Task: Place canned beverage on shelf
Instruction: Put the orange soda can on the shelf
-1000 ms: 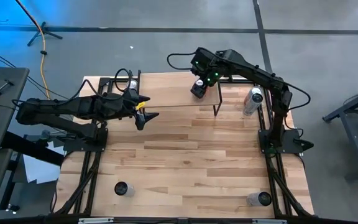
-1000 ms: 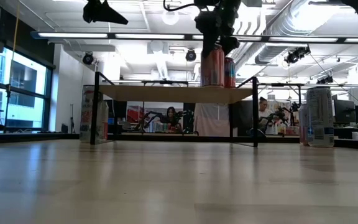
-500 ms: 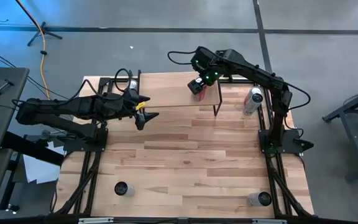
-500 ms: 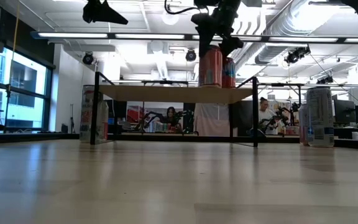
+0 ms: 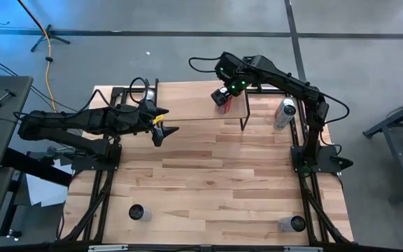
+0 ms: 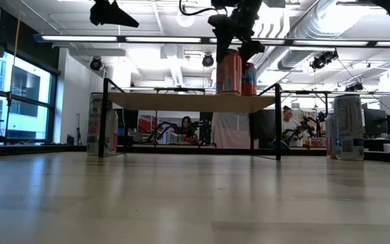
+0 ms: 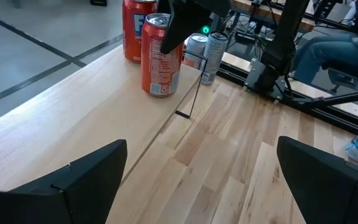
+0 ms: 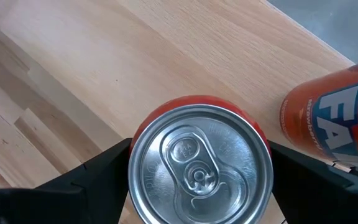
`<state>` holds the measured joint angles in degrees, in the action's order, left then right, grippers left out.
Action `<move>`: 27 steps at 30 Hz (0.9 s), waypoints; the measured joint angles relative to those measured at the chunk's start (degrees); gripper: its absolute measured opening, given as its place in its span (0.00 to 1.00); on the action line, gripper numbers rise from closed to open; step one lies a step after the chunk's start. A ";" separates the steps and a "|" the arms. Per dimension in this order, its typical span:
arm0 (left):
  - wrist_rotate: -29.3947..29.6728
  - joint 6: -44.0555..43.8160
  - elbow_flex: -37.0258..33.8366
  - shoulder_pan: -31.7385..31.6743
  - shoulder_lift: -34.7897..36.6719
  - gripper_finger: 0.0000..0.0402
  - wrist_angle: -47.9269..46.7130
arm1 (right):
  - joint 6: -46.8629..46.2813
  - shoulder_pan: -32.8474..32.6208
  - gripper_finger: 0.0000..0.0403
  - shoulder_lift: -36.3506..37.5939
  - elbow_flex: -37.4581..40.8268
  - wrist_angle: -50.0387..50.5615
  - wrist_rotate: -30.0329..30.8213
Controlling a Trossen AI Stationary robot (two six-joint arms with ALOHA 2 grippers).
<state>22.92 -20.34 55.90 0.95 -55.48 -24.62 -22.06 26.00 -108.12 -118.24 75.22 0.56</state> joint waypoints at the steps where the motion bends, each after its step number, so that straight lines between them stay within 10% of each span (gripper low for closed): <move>1: 0.00 0.00 0.00 0.00 0.00 0.94 0.00 | 0.02 0.00 0.80 0.00 0.00 0.00 0.00; 27: -0.02 -0.02 -0.01 -0.02 0.00 0.94 0.09 | 7.58 -0.02 0.83 -0.04 0.02 -0.34 0.46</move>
<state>22.90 -20.36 55.89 0.93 -55.48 -24.53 -14.48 25.98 -108.16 -118.21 74.88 1.01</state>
